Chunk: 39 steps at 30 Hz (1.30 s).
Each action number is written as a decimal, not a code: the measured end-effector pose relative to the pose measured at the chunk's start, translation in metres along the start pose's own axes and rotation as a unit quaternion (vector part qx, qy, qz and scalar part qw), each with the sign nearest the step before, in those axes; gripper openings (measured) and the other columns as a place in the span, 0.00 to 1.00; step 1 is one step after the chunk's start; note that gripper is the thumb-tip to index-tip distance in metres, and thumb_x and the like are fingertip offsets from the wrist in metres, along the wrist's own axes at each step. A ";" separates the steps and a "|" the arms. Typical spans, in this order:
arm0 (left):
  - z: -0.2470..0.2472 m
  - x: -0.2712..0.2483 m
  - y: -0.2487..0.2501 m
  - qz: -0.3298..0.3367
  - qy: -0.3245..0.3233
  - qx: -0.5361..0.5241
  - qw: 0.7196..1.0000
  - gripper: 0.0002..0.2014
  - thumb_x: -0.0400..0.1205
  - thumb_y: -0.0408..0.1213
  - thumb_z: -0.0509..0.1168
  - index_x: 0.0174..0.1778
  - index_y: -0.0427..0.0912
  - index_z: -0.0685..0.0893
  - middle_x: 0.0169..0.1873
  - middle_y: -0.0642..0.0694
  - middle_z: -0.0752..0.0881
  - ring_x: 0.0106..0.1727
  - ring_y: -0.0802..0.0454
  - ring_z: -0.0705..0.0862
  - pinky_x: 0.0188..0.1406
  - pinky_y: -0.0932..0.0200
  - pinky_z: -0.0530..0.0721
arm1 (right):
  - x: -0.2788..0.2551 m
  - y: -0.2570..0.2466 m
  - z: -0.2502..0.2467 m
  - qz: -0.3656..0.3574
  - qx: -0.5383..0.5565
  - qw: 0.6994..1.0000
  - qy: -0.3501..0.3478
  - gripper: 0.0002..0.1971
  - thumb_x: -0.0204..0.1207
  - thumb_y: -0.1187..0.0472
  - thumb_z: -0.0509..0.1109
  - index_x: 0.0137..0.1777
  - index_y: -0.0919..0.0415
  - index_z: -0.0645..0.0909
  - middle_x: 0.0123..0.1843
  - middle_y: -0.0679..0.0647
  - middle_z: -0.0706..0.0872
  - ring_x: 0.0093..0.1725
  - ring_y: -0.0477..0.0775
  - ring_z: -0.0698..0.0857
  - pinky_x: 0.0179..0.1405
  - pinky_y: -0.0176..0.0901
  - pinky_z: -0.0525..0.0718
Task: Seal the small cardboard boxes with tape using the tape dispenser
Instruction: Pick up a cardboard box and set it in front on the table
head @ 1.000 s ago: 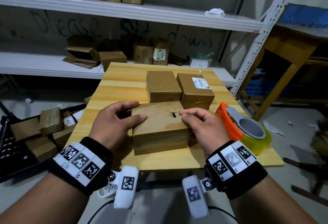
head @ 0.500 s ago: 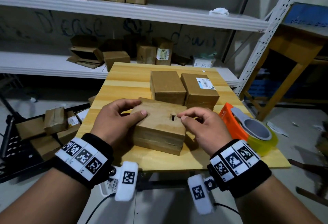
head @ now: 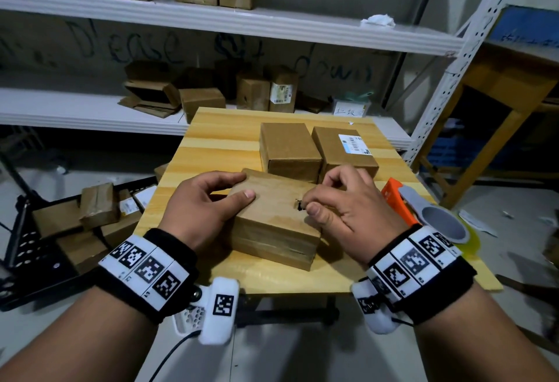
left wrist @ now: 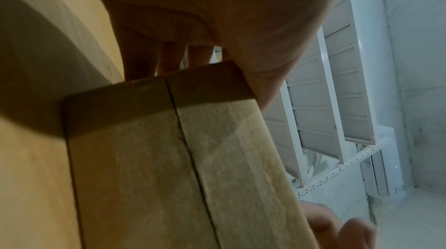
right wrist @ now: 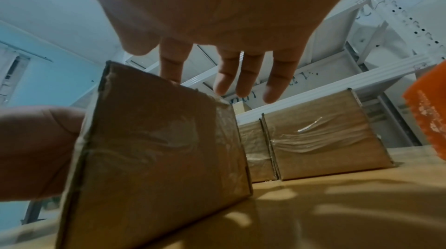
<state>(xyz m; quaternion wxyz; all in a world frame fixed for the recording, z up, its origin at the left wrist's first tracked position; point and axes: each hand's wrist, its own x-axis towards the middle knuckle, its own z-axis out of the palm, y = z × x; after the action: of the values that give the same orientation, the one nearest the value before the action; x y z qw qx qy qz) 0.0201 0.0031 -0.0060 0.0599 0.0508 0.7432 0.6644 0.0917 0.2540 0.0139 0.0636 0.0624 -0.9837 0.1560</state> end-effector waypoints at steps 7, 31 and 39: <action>0.000 0.002 -0.004 0.030 0.002 0.024 0.999 0.17 0.77 0.44 0.81 0.61 0.58 0.93 0.53 0.58 0.92 0.46 0.64 0.91 0.41 0.62 0.89 | -0.005 0.000 0.001 -0.006 0.008 1.000 -0.021 0.39 0.67 0.13 0.48 0.73 0.28 0.77 0.64 0.41 0.67 0.69 0.46 0.68 0.68 0.51 0.77; 0.003 0.004 -0.011 0.049 0.003 0.017 0.999 0.16 0.76 0.42 0.81 0.60 0.56 0.93 0.50 0.55 0.94 0.45 0.65 0.91 0.34 0.69 0.88 | 0.000 -0.024 -0.008 0.016 -0.052 0.997 -0.047 0.36 0.68 0.17 0.58 0.67 0.36 0.84 0.65 0.42 0.69 0.68 0.48 0.68 0.67 0.50 0.77; 0.000 0.006 -0.012 0.055 -0.001 0.026 0.998 0.16 0.76 0.44 0.81 0.61 0.58 0.93 0.51 0.59 0.92 0.45 0.70 0.90 0.32 0.73 0.85 | -0.011 0.002 -0.002 -0.025 0.012 0.999 -0.019 0.47 0.64 0.10 0.47 0.74 0.32 0.83 0.75 0.37 0.72 0.76 0.44 0.69 0.76 0.53 0.77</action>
<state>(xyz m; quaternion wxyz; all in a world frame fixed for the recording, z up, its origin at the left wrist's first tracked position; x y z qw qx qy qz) 0.0146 0.0028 -0.0181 0.0227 0.0934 0.7561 0.6474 0.1028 0.2579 0.0130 0.0483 0.0911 -0.9809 0.1648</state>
